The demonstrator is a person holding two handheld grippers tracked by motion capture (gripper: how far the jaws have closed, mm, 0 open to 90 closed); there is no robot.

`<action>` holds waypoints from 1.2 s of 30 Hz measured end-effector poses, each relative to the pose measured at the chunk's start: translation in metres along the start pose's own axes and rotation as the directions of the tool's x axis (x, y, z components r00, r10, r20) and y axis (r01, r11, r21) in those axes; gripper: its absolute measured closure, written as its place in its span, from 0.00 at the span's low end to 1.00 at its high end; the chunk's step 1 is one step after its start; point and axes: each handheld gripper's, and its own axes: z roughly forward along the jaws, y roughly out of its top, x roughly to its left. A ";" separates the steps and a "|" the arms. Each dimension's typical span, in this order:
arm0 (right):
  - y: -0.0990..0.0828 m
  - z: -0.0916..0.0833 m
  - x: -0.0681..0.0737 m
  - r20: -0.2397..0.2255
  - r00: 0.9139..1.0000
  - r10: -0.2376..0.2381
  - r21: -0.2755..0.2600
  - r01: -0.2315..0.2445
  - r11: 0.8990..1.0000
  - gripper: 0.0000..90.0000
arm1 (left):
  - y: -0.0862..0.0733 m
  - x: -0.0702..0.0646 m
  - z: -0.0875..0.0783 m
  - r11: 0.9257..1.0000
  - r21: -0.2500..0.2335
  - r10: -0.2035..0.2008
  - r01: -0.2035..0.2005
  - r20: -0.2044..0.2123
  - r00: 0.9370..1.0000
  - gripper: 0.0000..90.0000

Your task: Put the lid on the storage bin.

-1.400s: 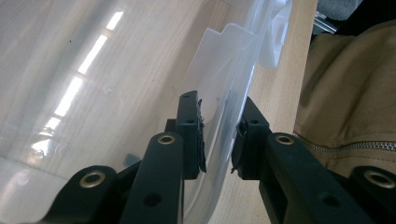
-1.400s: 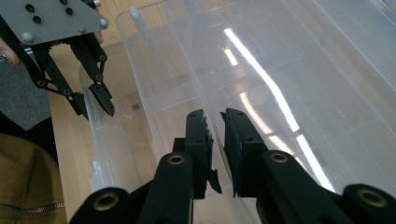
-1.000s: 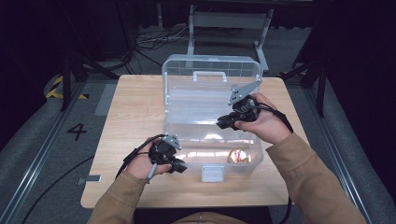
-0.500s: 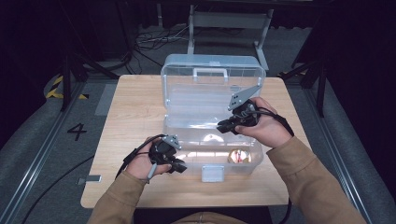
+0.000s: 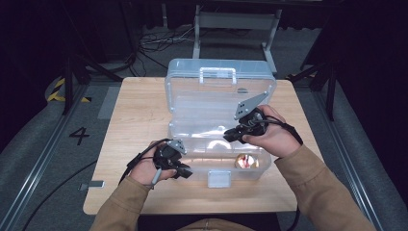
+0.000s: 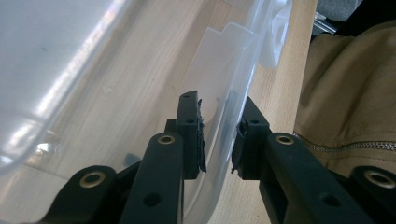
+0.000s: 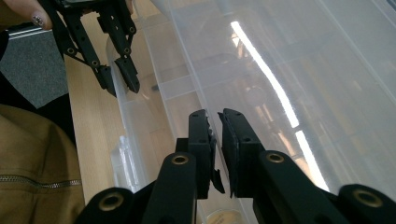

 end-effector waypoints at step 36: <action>-0.005 0.001 0.010 0.030 0.999 -0.022 0.002 0.022 1.000 0.91 | -0.001 -0.007 -0.032 0.996 -0.086 0.011 -0.012 -0.016 1.000 0.89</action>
